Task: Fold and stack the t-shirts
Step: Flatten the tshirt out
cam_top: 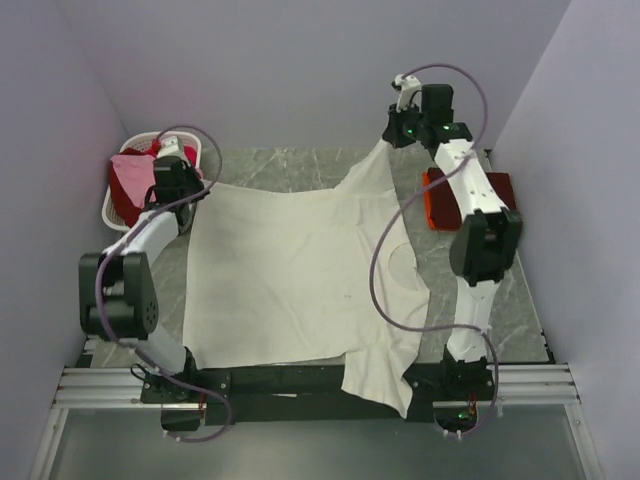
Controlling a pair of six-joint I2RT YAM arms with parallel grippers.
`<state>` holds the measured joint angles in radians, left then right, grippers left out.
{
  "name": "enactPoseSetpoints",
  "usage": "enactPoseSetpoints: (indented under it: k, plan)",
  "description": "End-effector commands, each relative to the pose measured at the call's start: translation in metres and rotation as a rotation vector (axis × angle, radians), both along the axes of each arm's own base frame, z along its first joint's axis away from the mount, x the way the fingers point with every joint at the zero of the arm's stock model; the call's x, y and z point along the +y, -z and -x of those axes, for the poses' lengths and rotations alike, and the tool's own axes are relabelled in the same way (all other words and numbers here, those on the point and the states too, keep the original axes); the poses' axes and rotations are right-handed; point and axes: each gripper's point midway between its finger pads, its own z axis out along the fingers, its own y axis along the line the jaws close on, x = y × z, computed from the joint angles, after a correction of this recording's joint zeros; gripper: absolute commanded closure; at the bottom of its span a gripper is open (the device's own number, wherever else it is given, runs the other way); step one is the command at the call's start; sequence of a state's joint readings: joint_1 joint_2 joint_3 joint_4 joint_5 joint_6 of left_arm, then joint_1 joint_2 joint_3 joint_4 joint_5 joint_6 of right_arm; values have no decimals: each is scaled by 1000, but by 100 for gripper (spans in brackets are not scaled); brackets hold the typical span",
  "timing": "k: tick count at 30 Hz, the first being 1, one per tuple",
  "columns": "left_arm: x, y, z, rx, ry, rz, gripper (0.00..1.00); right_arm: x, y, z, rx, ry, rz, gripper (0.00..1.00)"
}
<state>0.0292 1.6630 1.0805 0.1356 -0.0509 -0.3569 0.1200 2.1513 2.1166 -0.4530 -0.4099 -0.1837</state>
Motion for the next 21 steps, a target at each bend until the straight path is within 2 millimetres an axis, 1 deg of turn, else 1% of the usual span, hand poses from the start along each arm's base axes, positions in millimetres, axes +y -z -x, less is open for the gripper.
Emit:
enactPoseSetpoints:
  k: [1,2,3,5,6,8,9,11,12,13,14,15,16,17,18,19,20,21]
  plan:
    - [-21,-151,25,-366,106,25,100,2,-195,90,-376,-91,-20,100]
    - [-22,-171,36,-413,110,25,100,0,-210,109,-403,-102,-13,100]
    - [-27,-218,61,-524,132,29,100,-5,-247,146,-476,-111,-2,100]
    - [-37,-258,92,-624,182,53,100,-10,-284,187,-558,-114,9,100]
    - [-41,-295,124,-726,199,53,100,-16,-312,225,-628,-111,16,100]
    - [-46,-327,159,-820,219,78,100,-23,-341,267,-715,-100,26,100]
    - [-49,-355,195,-907,231,79,100,-29,-364,307,-791,-96,25,100]
    - [-51,-380,230,-988,241,97,99,-37,-390,349,-884,-74,23,100]
    - [-53,-404,264,-1072,255,92,100,-44,-406,383,-949,-57,21,100]
    - [-56,-414,280,-1101,267,100,99,-49,-423,409,-1012,-37,16,100]
    - [-57,-423,295,-1130,276,101,100,-57,-435,427,-1050,-1,10,100]
    - [-60,-435,318,-1176,297,96,99,-63,-439,441,-1057,26,8,100]
    - [-62,-452,338,-1223,306,99,99,-70,-455,464,-1116,56,0,100]
    - [-63,-458,350,-1240,315,98,99,-78,-461,473,-1136,101,-11,100]
    - [-66,-472,368,-1280,333,91,99,-83,-468,488,-1174,125,-19,100]
    - [-67,-477,376,-1293,338,93,99,-88,-474,498,-1201,160,-16,100]
    - [-68,-481,381,-1300,347,95,99,-92,-476,499,-1209,186,-14,100]
    - [-70,-490,391,-1324,360,91,99,-98,-480,502,-1222,223,-17,100]
